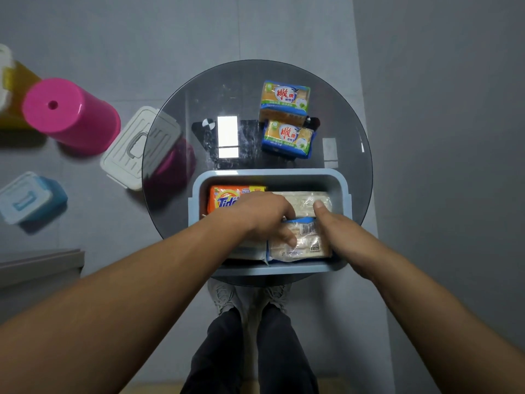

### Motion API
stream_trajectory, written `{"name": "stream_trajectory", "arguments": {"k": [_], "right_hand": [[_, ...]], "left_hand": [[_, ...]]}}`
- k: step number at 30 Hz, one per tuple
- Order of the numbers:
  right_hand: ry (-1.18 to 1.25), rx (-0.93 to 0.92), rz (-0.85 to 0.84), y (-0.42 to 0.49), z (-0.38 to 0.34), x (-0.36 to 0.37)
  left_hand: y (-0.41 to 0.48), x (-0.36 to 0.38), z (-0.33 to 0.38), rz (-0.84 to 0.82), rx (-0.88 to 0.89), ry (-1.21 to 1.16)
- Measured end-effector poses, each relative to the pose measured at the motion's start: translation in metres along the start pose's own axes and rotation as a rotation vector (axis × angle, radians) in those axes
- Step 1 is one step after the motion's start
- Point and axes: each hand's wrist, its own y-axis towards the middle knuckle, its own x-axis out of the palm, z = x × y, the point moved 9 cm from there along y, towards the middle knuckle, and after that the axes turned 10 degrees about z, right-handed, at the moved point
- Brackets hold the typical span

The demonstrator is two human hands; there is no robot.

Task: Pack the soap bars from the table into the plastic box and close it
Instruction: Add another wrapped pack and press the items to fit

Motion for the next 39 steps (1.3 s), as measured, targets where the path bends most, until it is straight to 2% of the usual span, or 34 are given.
{"name": "stream_trajectory", "arguments": {"k": [5,13,15,18,21,26,32,39], "right_hand": [[0.043,0.108,-0.122,0.005,0.001,-0.001],[0.083,0.093,-0.038,0.009,0.0,-0.001],[0.116,0.108,-0.035,0.006,0.0,-0.003],[0.137,0.129,-0.039,0.006,0.001,-0.005],[0.141,0.137,-0.039,0.005,0.001,-0.005],[0.122,0.118,-0.026,0.005,0.0,-0.002],[0.082,0.098,-0.002,0.009,0.002,-0.001],[0.131,0.109,0.011,0.013,0.01,0.001]], "left_hand": [[0.001,-0.001,0.001,0.024,-0.007,-0.011],[0.01,-0.001,-0.002,0.095,-0.083,-0.01],[0.008,-0.001,-0.005,0.095,-0.105,-0.069],[0.002,-0.005,-0.016,0.079,-0.136,-0.31],[-0.002,-0.008,-0.022,0.075,-0.138,-0.372],[0.0,-0.008,-0.017,0.122,-0.132,-0.299],[-0.004,-0.004,-0.009,0.097,-0.081,-0.141],[-0.004,-0.011,0.002,0.255,-0.068,0.052]]}}
